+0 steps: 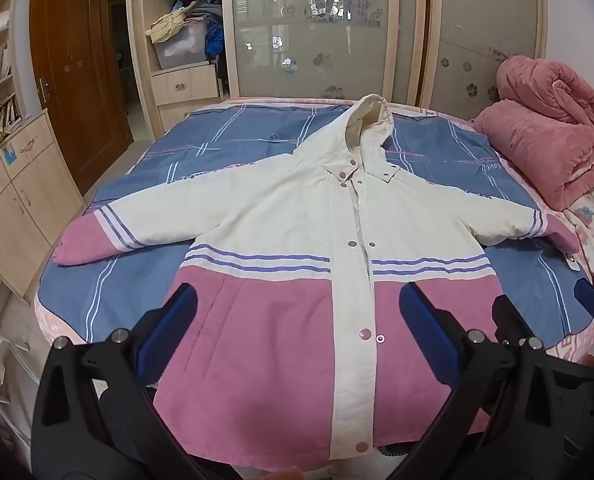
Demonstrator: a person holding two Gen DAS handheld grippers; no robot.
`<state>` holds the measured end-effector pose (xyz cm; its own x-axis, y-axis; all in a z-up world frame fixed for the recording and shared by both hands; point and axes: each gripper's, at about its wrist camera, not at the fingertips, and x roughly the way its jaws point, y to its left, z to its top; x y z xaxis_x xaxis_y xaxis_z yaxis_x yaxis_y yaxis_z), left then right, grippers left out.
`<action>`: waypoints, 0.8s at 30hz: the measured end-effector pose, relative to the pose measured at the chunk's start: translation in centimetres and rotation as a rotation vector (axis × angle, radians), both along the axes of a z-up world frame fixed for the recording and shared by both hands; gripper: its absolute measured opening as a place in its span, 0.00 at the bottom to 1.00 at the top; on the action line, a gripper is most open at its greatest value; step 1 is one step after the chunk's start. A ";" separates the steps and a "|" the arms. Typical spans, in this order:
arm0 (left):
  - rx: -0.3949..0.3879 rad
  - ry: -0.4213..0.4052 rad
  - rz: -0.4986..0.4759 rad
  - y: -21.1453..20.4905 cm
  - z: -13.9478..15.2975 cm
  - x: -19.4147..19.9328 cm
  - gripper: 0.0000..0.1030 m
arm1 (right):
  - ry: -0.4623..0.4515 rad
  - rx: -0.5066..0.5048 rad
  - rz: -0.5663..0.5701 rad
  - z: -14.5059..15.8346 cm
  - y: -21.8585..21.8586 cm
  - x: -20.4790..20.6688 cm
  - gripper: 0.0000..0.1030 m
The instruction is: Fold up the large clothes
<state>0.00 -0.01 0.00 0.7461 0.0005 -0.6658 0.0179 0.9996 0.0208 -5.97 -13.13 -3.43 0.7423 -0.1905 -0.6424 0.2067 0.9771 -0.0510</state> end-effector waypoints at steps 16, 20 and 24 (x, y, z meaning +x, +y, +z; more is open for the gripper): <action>-0.005 0.003 0.000 0.0 0.0 0.0 0.98 | 0.005 0.001 0.002 -0.2 0.3 0.4 0.99; -0.005 0.006 0.001 0.0 0.0 0.0 0.98 | 0.005 0.002 0.002 -0.4 0.6 0.4 0.99; -0.005 0.006 -0.001 0.0 0.0 0.0 0.98 | 0.006 0.002 0.001 -0.4 0.7 0.6 0.99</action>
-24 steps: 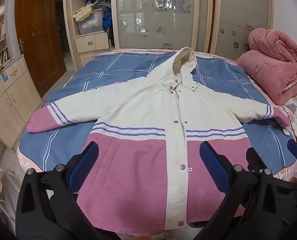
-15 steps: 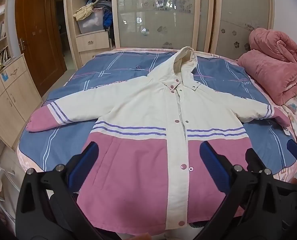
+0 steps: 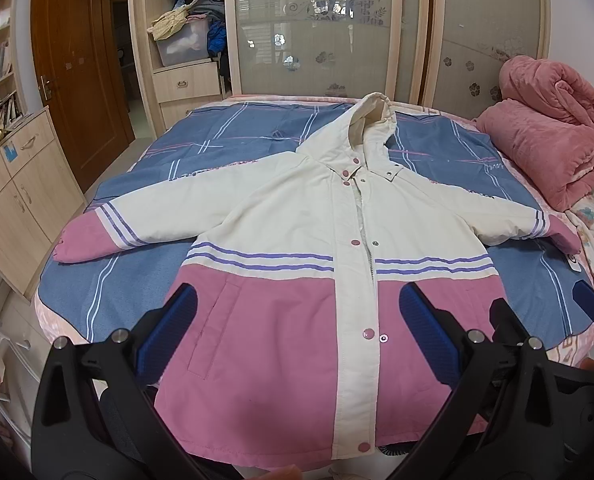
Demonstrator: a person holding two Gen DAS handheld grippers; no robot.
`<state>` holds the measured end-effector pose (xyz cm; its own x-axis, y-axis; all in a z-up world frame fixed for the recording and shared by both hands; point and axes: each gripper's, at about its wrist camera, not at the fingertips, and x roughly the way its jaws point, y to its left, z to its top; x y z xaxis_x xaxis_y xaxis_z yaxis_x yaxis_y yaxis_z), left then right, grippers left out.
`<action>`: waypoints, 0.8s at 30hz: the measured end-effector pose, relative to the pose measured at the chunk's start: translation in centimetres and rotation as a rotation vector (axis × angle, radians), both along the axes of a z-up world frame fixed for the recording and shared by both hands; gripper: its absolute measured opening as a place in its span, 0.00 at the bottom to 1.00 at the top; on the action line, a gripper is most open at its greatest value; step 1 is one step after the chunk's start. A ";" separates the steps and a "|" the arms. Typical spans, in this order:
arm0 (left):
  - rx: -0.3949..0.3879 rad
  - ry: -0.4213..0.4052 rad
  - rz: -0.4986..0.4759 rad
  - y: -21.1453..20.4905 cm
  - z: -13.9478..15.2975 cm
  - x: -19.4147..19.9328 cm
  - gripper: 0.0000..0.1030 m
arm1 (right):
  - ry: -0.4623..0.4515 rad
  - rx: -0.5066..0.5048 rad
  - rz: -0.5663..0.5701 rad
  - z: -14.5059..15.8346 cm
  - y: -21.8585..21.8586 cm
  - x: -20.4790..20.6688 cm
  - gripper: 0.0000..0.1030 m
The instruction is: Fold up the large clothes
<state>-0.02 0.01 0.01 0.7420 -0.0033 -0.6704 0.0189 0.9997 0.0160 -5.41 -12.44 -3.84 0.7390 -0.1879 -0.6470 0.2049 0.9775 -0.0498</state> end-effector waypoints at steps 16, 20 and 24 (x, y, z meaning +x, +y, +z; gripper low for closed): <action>0.001 0.002 0.000 0.0 0.0 0.0 0.98 | 0.003 0.002 0.002 0.0 -0.2 -0.1 0.99; 0.003 0.002 -0.001 0.2 -0.1 0.0 0.98 | 0.003 0.003 0.004 -0.1 0.0 -0.1 0.99; 0.003 0.004 -0.001 0.5 -0.1 -0.1 0.98 | 0.003 0.004 0.006 -0.5 0.1 -0.4 0.99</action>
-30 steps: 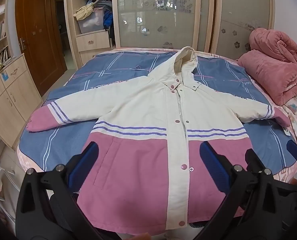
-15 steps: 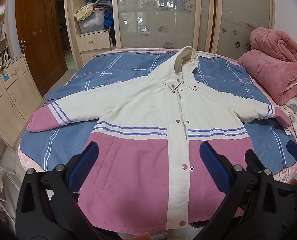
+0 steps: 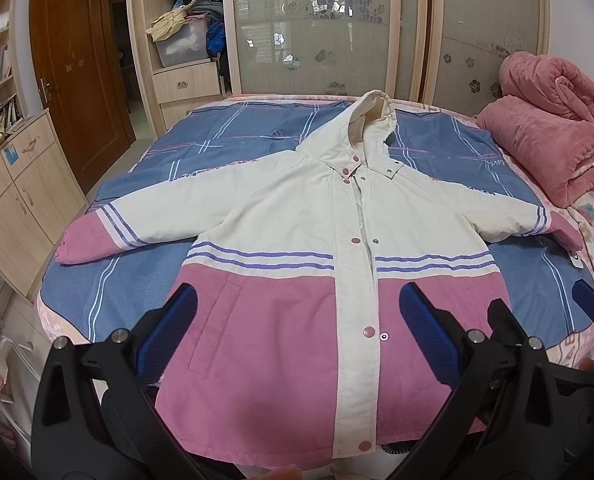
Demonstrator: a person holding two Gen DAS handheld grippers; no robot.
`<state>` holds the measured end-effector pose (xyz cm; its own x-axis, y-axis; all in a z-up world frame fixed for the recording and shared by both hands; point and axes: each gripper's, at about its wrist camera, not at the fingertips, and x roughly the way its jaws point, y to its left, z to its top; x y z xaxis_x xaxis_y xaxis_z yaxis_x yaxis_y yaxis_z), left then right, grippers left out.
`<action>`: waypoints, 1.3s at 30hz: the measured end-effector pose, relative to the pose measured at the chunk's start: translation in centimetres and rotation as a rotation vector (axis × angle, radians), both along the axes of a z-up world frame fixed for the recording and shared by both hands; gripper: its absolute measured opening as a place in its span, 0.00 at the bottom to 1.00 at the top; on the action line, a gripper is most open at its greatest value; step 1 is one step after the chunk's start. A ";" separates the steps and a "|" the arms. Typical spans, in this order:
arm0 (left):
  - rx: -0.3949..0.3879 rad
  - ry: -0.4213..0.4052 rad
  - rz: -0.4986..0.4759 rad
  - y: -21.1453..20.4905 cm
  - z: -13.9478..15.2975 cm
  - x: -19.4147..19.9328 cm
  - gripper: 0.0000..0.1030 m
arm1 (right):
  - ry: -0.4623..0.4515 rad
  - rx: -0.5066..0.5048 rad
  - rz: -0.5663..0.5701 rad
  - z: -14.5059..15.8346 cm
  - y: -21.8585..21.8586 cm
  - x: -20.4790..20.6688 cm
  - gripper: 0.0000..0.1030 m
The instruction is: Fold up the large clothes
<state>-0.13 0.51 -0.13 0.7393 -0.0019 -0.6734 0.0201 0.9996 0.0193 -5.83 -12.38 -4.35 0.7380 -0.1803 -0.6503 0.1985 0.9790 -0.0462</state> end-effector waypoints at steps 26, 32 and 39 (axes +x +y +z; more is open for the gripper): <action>0.008 0.016 0.002 0.0 -1.3 0.3 0.98 | 0.020 0.012 0.005 -1.0 0.0 0.1 0.99; 0.008 0.023 0.002 0.0 -1.7 0.6 0.98 | 0.025 0.011 0.006 -1.1 0.2 0.4 0.99; 0.006 0.029 0.002 0.0 -1.9 0.8 0.98 | 0.032 0.007 0.010 -1.4 0.4 0.6 0.99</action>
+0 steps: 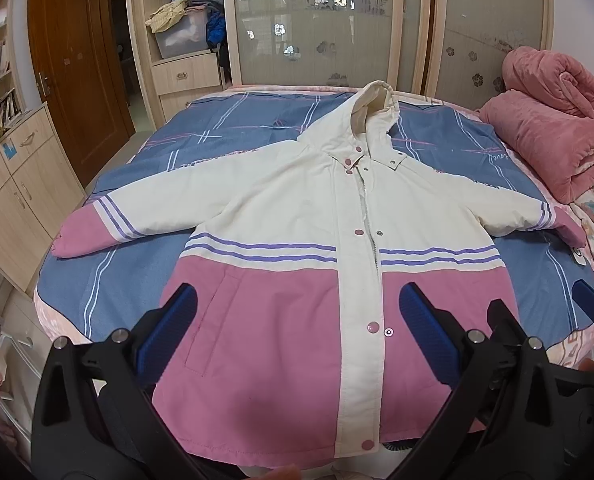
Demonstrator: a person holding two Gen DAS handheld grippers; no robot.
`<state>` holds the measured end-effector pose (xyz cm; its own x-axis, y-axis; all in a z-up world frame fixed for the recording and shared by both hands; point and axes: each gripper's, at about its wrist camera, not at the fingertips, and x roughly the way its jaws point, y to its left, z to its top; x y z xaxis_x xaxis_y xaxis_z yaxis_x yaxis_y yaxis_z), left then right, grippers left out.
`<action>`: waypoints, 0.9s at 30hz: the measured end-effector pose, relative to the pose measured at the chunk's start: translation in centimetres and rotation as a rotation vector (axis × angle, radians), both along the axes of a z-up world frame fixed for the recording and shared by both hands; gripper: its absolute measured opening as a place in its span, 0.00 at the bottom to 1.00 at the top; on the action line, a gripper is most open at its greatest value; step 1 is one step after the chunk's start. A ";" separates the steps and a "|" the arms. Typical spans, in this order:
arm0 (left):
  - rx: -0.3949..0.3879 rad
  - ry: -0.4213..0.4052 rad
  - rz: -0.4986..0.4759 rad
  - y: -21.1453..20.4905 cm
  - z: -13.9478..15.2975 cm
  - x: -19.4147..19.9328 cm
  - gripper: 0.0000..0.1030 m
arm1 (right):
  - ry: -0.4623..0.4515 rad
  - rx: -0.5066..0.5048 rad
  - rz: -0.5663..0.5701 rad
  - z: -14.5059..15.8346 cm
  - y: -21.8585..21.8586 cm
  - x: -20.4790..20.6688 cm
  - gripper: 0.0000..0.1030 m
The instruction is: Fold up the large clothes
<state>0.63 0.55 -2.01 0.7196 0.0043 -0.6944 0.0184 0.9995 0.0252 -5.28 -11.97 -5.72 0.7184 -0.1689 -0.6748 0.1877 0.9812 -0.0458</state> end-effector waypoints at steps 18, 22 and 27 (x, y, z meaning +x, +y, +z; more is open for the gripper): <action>0.002 0.038 0.011 0.1 -1.5 1.8 0.98 | 0.049 -0.010 0.010 -1.6 0.0 1.7 0.99; -0.005 0.032 0.018 0.2 -2.1 2.4 0.98 | 0.050 -0.034 0.013 -2.8 -0.1 2.7 0.99; -0.021 0.015 0.038 0.8 -3.2 3.7 0.98 | 0.074 0.010 -0.041 -5.7 -4.1 5.8 0.99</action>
